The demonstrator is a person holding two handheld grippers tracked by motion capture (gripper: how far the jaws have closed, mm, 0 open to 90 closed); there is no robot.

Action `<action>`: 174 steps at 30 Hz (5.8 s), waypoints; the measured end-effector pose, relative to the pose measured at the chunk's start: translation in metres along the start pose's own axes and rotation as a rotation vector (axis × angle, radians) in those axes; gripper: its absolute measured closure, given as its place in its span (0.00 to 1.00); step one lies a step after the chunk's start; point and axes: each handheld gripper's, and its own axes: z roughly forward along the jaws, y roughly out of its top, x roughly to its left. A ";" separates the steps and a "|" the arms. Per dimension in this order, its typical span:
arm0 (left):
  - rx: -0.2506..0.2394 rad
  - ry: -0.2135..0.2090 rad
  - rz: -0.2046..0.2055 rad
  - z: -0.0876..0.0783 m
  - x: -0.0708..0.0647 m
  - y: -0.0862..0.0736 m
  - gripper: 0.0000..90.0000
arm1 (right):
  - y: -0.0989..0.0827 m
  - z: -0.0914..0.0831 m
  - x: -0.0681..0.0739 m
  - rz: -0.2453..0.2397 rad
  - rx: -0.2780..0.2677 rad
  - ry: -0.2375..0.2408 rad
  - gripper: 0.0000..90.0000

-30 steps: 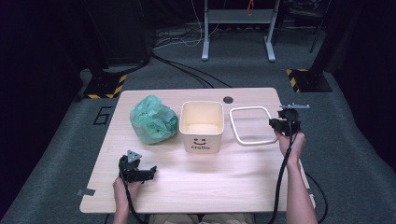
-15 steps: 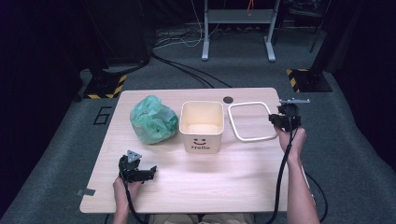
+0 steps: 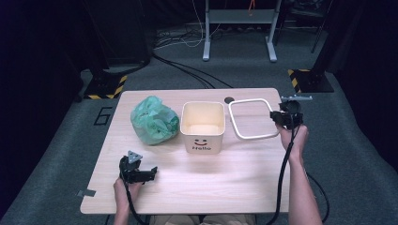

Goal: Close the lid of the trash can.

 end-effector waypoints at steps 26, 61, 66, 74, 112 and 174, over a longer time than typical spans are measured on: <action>-0.004 0.001 -0.001 0.000 0.000 0.000 0.04 | 0.015 -0.003 0.019 -0.028 -0.013 0.021 0.90; -0.004 0.001 -0.001 0.000 0.000 0.000 0.05 | 0.035 0.001 0.049 -0.059 -0.014 0.067 0.90; -0.003 0.001 -0.001 0.000 0.000 0.000 0.05 | 0.037 0.001 0.052 -0.065 -0.015 0.073 0.90; -0.004 0.001 -0.001 0.000 0.000 0.000 0.05 | 0.037 0.004 0.056 -0.070 -0.012 0.081 0.90; -0.002 -0.002 0.002 0.000 0.000 0.000 0.05 | 0.051 0.015 0.089 -0.116 0.011 0.121 0.90; -0.119 -0.291 0.021 -0.053 -0.044 0.091 0.10 | 0.053 0.030 0.128 -0.129 0.061 0.149 0.90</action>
